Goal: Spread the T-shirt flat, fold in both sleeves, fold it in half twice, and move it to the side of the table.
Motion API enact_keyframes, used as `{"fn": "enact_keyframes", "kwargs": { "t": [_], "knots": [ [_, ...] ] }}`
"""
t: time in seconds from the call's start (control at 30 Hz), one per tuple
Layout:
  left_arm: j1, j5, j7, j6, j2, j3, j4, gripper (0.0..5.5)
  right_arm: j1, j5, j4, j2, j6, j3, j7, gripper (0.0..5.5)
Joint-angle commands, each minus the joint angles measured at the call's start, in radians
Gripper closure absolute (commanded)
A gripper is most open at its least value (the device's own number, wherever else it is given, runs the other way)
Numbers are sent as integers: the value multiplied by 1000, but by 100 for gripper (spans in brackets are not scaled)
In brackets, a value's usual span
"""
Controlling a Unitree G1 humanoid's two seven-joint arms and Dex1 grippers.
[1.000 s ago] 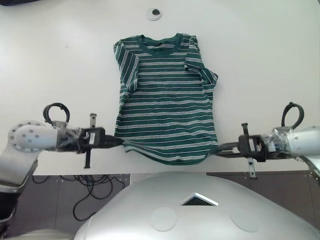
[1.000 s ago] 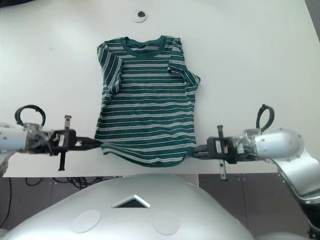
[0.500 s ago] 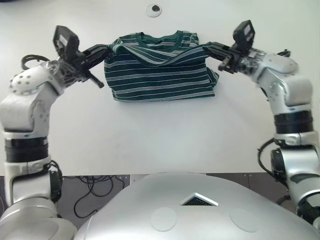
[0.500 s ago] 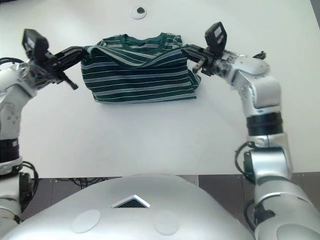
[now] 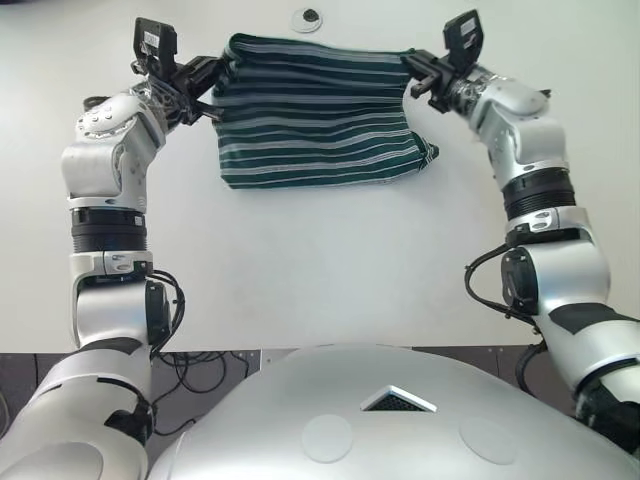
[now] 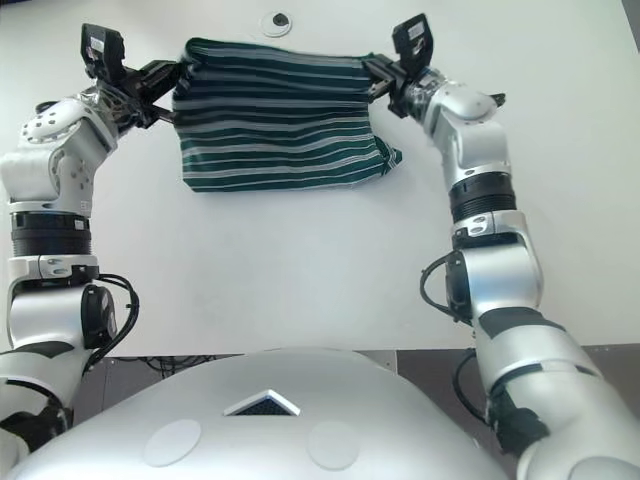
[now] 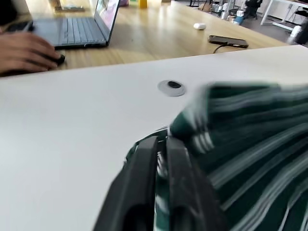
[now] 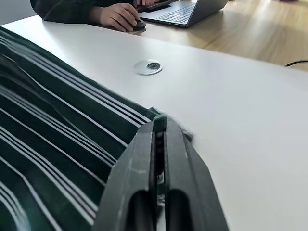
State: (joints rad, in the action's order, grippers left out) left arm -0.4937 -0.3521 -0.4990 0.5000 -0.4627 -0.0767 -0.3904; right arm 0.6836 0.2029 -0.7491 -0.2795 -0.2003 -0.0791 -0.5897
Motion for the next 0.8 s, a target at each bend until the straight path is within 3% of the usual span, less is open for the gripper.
{"fn": "enact_keyframes", "kwargs": {
  "t": [0.03, 0.17, 0.33, 0.5, 0.6, 0.7, 0.8],
  "knots": [
    [-59, 26, 26, -12, 28, -21, -113, 444, 35, -24, -37, 31, 6, 20, 32, 502],
    [-84, 73, 110, -127, 43, -57, -203, 377, 36, -80, -58, 34, 83, 19, 113, 444],
    [27, 70, 82, -240, 65, -56, 57, 364, 35, -238, -37, 13, 361, -24, 258, 444],
    [218, 126, -74, -177, 33, 178, 385, 441, 17, -266, -71, 39, 392, -91, 96, 512],
    [259, 164, -99, -130, 29, 257, 429, 480, 36, -315, -148, 41, 371, -137, 61, 550],
    [273, 225, -93, -52, 23, 325, 404, 530, 72, -389, -253, 36, 346, -187, 54, 550],
    [309, 271, -156, 21, -44, 397, 412, 545, 76, -472, -266, -8, 323, -269, -47, 550]
  ]
}}
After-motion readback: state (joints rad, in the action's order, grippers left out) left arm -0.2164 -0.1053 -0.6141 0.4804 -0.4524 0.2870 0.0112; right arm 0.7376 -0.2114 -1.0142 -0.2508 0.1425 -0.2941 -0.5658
